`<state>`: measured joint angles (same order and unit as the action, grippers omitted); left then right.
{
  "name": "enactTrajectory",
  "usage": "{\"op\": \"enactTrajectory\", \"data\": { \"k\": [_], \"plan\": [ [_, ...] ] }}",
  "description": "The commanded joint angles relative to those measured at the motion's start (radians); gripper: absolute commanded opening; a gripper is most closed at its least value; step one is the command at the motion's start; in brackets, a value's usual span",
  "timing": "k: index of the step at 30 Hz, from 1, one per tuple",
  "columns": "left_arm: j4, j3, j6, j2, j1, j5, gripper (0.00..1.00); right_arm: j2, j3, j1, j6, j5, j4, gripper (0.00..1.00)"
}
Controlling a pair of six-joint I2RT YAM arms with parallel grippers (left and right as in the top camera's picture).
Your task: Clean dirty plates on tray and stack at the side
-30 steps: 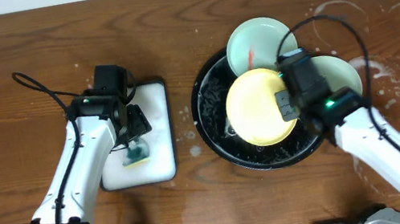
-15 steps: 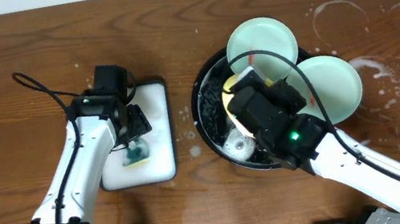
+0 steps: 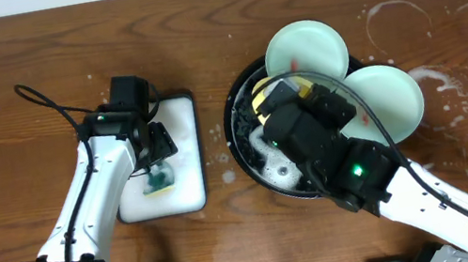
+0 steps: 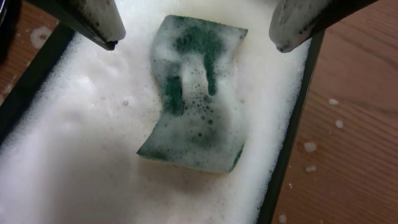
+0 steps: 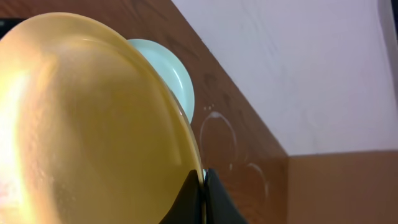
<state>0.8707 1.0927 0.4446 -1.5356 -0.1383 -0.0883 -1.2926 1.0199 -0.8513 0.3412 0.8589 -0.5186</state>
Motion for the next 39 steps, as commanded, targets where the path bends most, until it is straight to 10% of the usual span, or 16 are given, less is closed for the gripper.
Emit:
{"op": "enactTrajectory", "data": {
  "k": [1, 39],
  "plan": [
    [0.003, 0.002, 0.0, 0.0, 0.002, -0.008, 0.81, 0.012, 0.026, -0.027, 0.087, 0.044, 0.002, 0.01],
    [0.003, 0.002, 0.0, 0.0, 0.002, -0.008, 0.81, 0.011, 0.026, -0.054, 0.076, 0.117, 0.002, 0.01]
  ]
}}
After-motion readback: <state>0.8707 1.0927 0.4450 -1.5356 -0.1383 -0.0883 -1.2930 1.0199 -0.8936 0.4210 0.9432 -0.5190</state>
